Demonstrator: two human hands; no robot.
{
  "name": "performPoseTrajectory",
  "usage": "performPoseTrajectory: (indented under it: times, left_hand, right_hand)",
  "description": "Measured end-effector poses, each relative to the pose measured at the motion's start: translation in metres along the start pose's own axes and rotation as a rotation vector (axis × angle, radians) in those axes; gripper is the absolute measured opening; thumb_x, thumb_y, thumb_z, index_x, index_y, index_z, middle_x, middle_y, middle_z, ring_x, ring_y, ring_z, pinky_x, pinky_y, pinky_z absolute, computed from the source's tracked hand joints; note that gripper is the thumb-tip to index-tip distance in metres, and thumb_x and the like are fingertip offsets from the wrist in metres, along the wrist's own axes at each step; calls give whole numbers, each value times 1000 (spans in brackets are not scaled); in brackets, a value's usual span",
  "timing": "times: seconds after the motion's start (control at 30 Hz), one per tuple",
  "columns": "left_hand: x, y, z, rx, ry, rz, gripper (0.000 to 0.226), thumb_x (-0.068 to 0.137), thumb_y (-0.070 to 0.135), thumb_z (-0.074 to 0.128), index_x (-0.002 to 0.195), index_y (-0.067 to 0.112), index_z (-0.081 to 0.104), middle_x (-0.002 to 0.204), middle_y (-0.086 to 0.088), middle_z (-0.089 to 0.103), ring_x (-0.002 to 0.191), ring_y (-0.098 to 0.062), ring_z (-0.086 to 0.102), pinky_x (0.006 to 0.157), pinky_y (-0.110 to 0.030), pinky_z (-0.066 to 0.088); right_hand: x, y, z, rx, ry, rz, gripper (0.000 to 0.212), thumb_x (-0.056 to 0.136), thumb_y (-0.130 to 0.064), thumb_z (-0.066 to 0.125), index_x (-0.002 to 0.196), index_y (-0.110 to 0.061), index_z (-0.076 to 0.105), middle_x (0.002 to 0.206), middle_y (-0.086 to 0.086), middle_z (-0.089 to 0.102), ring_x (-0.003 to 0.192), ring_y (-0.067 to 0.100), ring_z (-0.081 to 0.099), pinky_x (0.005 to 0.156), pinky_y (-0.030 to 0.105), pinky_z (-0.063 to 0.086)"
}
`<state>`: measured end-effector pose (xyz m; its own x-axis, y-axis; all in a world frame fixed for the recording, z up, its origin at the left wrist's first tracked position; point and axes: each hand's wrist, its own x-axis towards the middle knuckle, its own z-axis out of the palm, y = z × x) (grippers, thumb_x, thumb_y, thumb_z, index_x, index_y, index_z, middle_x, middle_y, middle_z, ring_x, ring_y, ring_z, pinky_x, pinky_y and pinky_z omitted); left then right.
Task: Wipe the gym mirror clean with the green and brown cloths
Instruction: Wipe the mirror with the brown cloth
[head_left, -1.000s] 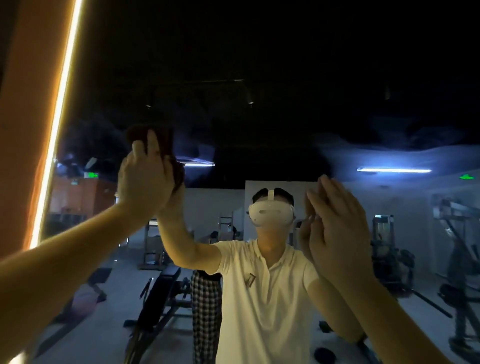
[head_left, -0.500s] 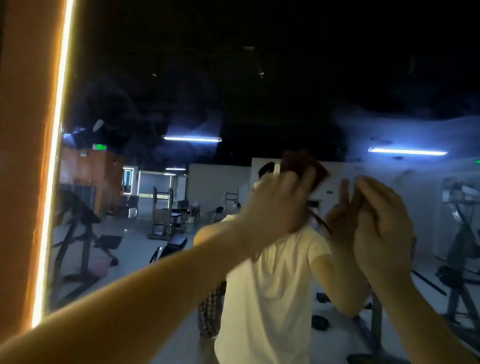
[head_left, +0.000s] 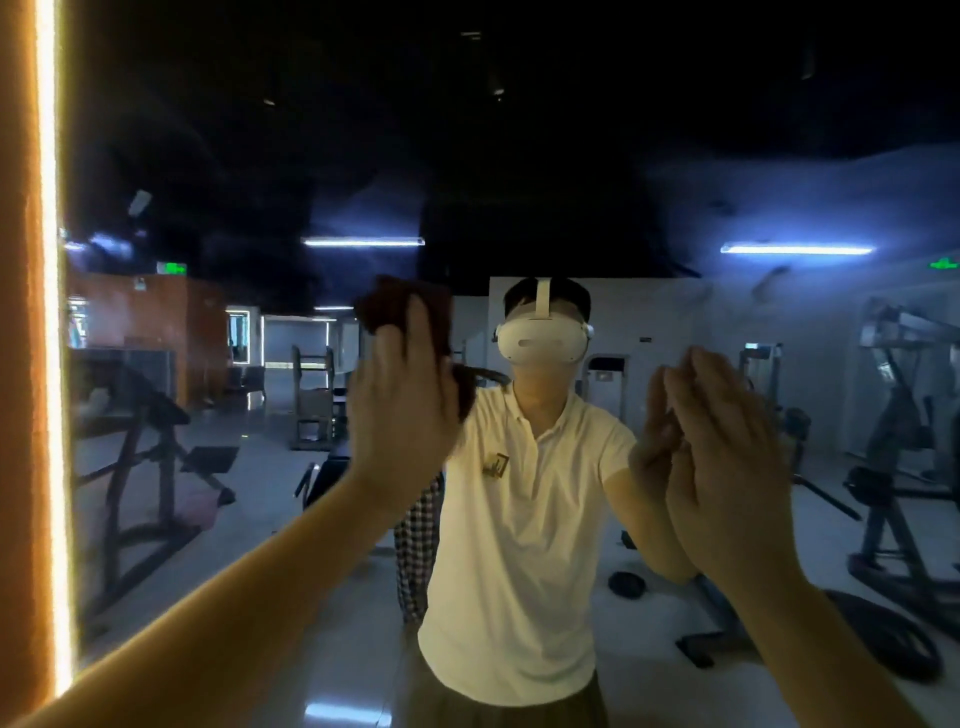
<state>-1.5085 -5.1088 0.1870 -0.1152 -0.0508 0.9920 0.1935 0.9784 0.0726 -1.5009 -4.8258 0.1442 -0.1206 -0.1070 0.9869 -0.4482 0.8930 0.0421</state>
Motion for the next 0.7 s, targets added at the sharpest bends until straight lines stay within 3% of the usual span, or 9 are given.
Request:
performPoseTrajectory:
  times: [0.1, 0.17, 0.27, 0.3, 0.37, 0.4, 0.47, 0.6, 0.7]
  left_hand:
    - [-18, 80, 19, -25, -4, 105, 59, 100, 28, 52, 150, -2, 40, 104, -17, 55, 82, -27, 55, 71, -35, 42]
    - [-36, 132, 32, -27, -14, 223, 58, 102, 28, 50, 150, -3, 42, 104, -15, 56, 84, -24, 54, 74, -36, 48]
    - [-60, 184, 45, -29, -66, 382, 60, 103, 32, 47, 151, -4, 41, 105, -12, 58, 87, -24, 57, 77, -38, 53]
    - [-62, 188, 45, -3, -88, 434, 61, 102, 34, 50, 150, -3, 42, 103, -11, 59, 87, -23, 59, 77, -38, 54]
    - [-55, 179, 38, 105, -117, 536, 65, 98, 39, 58, 147, -1, 46, 98, -9, 61, 82, -23, 63, 75, -37, 55]
    - [-49, 167, 32, 152, -134, 551, 69, 93, 40, 65, 145, -1, 46, 95, -11, 62, 78, -25, 63, 71, -38, 56]
    - [-39, 136, 16, 184, -144, 460, 71, 88, 38, 69, 141, -1, 43, 91, -18, 61, 72, -31, 63, 65, -41, 56]
    - [-46, 51, -12, 237, -98, 65, 57, 108, 31, 39, 150, -7, 34, 107, -30, 57, 84, -43, 62, 72, -54, 55]
    - [-63, 31, -19, 215, -80, -270, 57, 108, 20, 47, 156, -6, 28, 119, -36, 52, 91, -52, 59, 74, -58, 51]
  right_hand:
    - [-11, 25, -8, 101, -90, -91, 53, 103, -11, 46, 155, -5, 40, 164, 13, 35, 155, 25, 26, 127, 39, 22]
    - [-20, 42, -14, 170, -155, -87, 65, 100, -7, 59, 160, -12, 33, 169, 4, 27, 157, 16, 21, 127, 35, 22]
    - [-24, 49, -29, 369, -179, 25, 59, 105, -27, 33, 163, -25, 23, 169, -4, 23, 152, 8, 28, 118, 27, 34]
    - [-24, 50, -35, 403, -167, 37, 59, 104, -27, 31, 162, -23, 24, 168, 0, 29, 147, 12, 38, 113, 29, 42]
    - [-21, 54, -43, 384, -131, -18, 59, 101, -13, 43, 159, -13, 33, 160, 11, 43, 131, 28, 59, 100, 44, 57]
    - [-20, 56, -45, 334, -119, -55, 60, 97, -9, 49, 156, -9, 37, 157, 14, 45, 128, 33, 61, 97, 50, 58]
    - [-15, 62, -45, 208, -124, -93, 56, 98, -13, 45, 154, -9, 40, 161, 16, 39, 145, 33, 45, 107, 56, 50]
    - [-21, 83, -56, -52, -190, 2, 61, 102, -30, 34, 159, -10, 32, 168, 18, 24, 156, 34, 21, 124, 56, 25]
    - [-32, 102, -61, -145, -218, -36, 68, 101, -35, 41, 162, -9, 26, 170, 20, 11, 158, 36, 11, 126, 56, 16]
